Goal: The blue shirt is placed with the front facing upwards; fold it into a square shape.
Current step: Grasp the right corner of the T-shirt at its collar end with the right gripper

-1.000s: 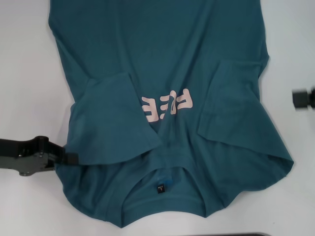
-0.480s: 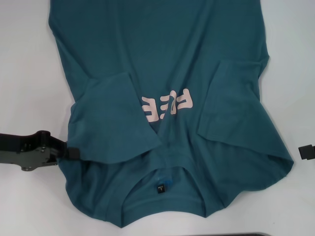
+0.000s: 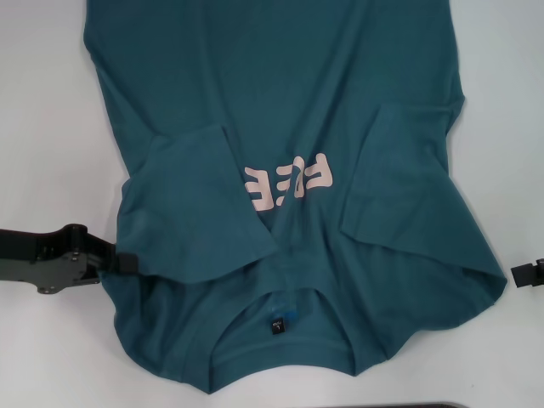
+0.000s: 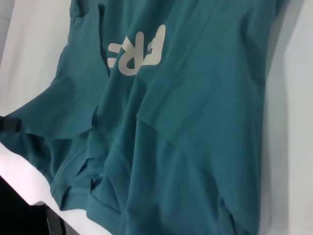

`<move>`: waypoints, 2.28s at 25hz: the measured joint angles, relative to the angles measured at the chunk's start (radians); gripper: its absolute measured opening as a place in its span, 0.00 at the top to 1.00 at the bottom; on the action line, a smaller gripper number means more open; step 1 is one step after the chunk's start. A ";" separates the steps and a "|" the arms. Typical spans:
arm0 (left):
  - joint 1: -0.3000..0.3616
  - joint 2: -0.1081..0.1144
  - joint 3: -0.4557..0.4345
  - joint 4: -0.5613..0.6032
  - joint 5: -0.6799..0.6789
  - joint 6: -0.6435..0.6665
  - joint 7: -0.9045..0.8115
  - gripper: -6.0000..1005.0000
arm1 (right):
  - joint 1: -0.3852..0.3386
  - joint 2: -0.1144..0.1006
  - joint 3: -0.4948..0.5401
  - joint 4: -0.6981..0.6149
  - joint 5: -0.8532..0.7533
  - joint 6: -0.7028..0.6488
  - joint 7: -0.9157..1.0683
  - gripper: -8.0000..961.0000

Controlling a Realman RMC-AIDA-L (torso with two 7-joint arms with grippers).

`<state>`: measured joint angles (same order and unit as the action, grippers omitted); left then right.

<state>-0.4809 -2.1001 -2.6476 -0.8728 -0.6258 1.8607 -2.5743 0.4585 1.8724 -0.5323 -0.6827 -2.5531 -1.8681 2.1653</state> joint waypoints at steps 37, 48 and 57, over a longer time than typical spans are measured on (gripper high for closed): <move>0.001 0.000 0.000 0.011 0.000 -0.012 -0.001 0.96 | 0.026 0.050 -0.024 0.008 -0.029 0.081 0.040 0.21; 0.001 0.000 0.000 0.012 0.000 -0.019 -0.001 0.96 | 0.035 0.055 -0.027 0.020 -0.035 0.090 0.051 0.21; 0.001 0.000 0.001 0.012 0.000 -0.020 -0.001 0.96 | 0.055 0.059 -0.059 0.059 -0.035 0.115 0.058 0.21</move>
<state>-0.4795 -2.1000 -2.6471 -0.8605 -0.6258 1.8410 -2.5756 0.5138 1.9315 -0.5912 -0.6236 -2.5878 -1.7531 2.2229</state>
